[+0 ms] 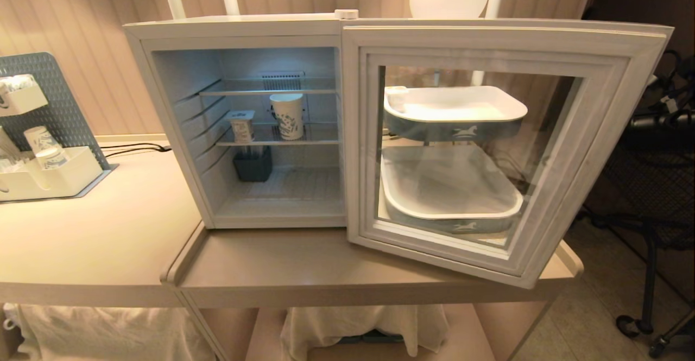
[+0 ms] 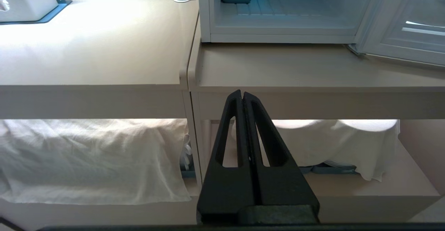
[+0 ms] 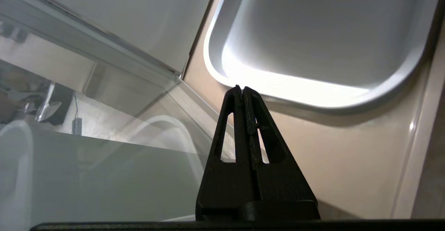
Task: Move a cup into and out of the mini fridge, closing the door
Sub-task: Close the freezer door
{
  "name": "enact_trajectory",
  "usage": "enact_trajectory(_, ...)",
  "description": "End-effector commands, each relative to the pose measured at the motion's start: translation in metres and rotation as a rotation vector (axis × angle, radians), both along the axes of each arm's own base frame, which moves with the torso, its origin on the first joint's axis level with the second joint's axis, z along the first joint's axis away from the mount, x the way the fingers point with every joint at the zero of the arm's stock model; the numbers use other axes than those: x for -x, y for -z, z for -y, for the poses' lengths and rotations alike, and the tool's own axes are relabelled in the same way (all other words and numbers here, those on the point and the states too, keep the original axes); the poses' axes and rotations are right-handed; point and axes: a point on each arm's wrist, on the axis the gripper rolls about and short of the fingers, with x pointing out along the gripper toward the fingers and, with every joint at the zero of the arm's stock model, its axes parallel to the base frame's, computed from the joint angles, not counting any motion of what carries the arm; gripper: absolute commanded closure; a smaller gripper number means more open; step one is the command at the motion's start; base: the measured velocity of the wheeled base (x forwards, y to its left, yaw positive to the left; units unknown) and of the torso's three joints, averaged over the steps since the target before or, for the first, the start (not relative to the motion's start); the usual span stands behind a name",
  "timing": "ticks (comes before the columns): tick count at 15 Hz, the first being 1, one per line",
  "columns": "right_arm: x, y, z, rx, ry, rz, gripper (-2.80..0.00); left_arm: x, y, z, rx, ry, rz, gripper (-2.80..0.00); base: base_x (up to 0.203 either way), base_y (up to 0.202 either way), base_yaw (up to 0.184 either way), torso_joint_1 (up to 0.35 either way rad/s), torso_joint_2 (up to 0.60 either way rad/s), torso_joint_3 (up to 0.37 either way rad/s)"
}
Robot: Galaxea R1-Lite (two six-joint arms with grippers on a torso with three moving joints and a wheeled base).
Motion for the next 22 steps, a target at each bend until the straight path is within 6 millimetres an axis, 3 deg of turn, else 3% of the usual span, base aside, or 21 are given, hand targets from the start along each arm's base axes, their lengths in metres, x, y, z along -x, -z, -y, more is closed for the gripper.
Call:
enact_trajectory(1, 0.031, -0.026, -0.012, 0.019, 0.003, 0.040, 0.00, 0.000, 0.000, 0.000, 0.001, 0.000, 0.000, 0.00, 0.000, 0.000, 0.000, 0.000, 0.00, 0.000)
enact_trajectory(5, 0.101, -0.059, -0.043, 0.009, 0.012, 0.037, 0.00, 0.000, 0.000, 0.000, 0.002, 0.000, 0.002, 0.00, 0.000, 0.000, 0.000, 0.000, 0.00, 0.000)
enact_trajectory(7, 0.149, -0.075, -0.067, -0.055, -0.027, 0.047, 0.00, 0.000, 0.000, 0.000, 0.002, -0.001, 0.002, 0.00, 0.000, 0.000, 0.000, 0.000, 0.00, 0.000)
enact_trajectory(13, 0.243, -0.079, -0.151, -0.076, -0.272, 0.000, 0.00, 0.000, 0.000, 0.000, 0.004, -0.001, 0.002, 0.00, 0.000, 0.000, 0.000, 0.000, 0.00, 0.000)
enact_trajectory(15, 0.254, -0.076, -0.171, -0.052, -0.211, 0.015, 0.00, 0.000, 0.000, 0.000, 0.004, 0.000, 0.002, 0.00, 0.000, 0.000, 0.000, 0.000, 0.00, 0.000)
enact_trajectory(22, 0.204, -0.053, -0.272, 0.077, -0.274, 0.135, 0.00, 0.000, 0.000, 0.000, 0.007, -0.001, 0.002, 0.00, 0.000, 0.000, 0.000, 0.000, 0.00, 0.000)
